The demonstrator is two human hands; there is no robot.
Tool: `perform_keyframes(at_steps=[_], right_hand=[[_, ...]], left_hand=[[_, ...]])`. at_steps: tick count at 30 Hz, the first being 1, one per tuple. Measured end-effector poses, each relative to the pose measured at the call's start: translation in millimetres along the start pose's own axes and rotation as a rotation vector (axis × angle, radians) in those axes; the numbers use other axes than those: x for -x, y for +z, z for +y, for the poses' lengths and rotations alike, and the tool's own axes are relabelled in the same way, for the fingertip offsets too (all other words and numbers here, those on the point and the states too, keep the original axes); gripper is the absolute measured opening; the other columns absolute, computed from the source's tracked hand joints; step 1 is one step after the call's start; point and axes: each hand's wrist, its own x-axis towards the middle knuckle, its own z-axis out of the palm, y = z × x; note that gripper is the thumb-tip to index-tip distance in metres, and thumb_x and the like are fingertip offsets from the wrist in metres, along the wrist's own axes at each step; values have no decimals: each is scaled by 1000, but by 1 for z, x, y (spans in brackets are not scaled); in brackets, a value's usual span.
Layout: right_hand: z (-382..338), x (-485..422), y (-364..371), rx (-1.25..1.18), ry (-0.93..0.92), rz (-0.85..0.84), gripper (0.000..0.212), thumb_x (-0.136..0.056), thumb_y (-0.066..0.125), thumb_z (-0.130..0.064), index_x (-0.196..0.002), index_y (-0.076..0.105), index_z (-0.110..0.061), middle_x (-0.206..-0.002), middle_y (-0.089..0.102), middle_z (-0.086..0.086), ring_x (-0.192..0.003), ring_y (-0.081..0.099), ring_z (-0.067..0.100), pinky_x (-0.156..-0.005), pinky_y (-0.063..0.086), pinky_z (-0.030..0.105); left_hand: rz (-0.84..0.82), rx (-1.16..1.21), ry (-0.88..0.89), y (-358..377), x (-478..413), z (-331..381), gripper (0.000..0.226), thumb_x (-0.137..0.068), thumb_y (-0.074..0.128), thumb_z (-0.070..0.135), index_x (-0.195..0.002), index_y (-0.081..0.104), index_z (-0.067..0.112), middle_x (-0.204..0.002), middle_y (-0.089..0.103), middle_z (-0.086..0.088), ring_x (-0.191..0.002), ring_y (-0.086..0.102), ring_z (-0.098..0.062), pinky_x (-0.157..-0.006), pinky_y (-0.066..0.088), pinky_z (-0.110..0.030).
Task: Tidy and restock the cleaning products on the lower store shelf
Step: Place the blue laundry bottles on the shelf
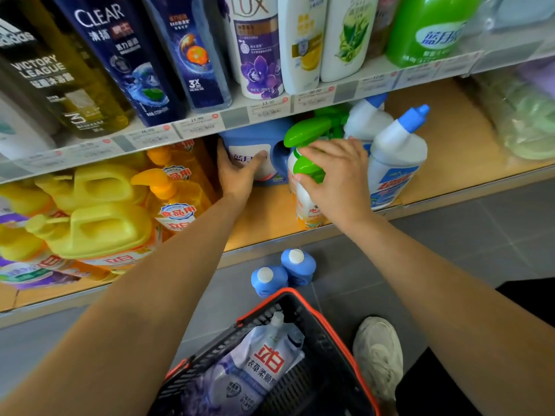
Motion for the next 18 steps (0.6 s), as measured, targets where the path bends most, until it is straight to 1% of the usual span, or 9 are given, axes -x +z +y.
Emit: perform_keyframes(at_steps=[5, 7, 9, 12, 14, 15, 16, 18], right_hand=[[-1, 0, 5, 26, 4, 36, 44, -78, 77, -39, -119, 73, -21, -119, 69, -2, -113, 58, 26, -108, 32, 44], [-1, -1, 6, 32, 7, 56, 44, -78, 77, -39, -118, 73, -21, -118, 70, -3, -111, 58, 26, -105, 35, 44], [-2, 0, 8, 31, 17, 72, 43, -77, 77, -40, -116, 74, -22, -117, 71, -3, -109, 59, 26, -102, 36, 43], [-3, 0, 8, 32, 34, 71, 43, -78, 77, -42, -116, 74, -24, -115, 71, -5, -108, 59, 25, -100, 35, 42], [-3, -1, 7, 27, 36, 65, 43, -78, 77, -43, -116, 74, -24, -115, 71, -5, -108, 59, 24, -99, 34, 40], [-3, -1, 7, 20, 38, 63, 43, -78, 77, -43, -116, 74, -24, -115, 71, -5, -108, 59, 24, -99, 33, 39], [-3, -1, 6, 13, 40, 60, 43, -78, 77, -43, -117, 74, -24, -115, 71, -5, -108, 59, 24, -99, 33, 39], [-2, -1, 5, 5, 41, 58, 43, -77, 78, -43, -116, 74, -24, -115, 71, -5, -108, 58, 24, -98, 32, 38]], left_hand=[[59, 35, 14, 3, 33, -8, 110, -62, 86, 35, -156, 31, 18, -150, 46, -2, -136, 48, -13, -115, 43, -41], [74, 36, 37, 2, 56, -17, 104, -63, 86, 38, -152, 37, 18, -145, 45, -2, -134, 49, -13, -113, 45, -39], [102, 6, 44, 1, 72, -24, 98, -65, 87, 42, -148, 41, 16, -141, 44, -2, -132, 48, -15, -112, 45, -41], [148, -59, 57, -2, 66, -19, 104, -64, 88, 43, -151, 38, 16, -146, 43, -2, -138, 42, -16, -116, 39, -42], [92, -65, 91, -3, 51, -9, 108, -63, 92, 38, -153, 36, 18, -151, 44, -1, -140, 42, -16, -116, 39, -43], [50, -49, 111, -2, 44, -6, 108, -63, 94, 34, -153, 37, 18, -150, 48, -1, -139, 46, -16, -115, 42, -44], [17, -41, 121, -2, 37, -4, 105, -63, 95, 32, -151, 40, 17, -146, 53, -2, -135, 51, -17, -111, 45, -45], [5, -69, 121, -2, 30, -4, 96, -63, 95, 32, -144, 46, 17, -137, 61, -2, -127, 58, -17, -106, 50, -46]])
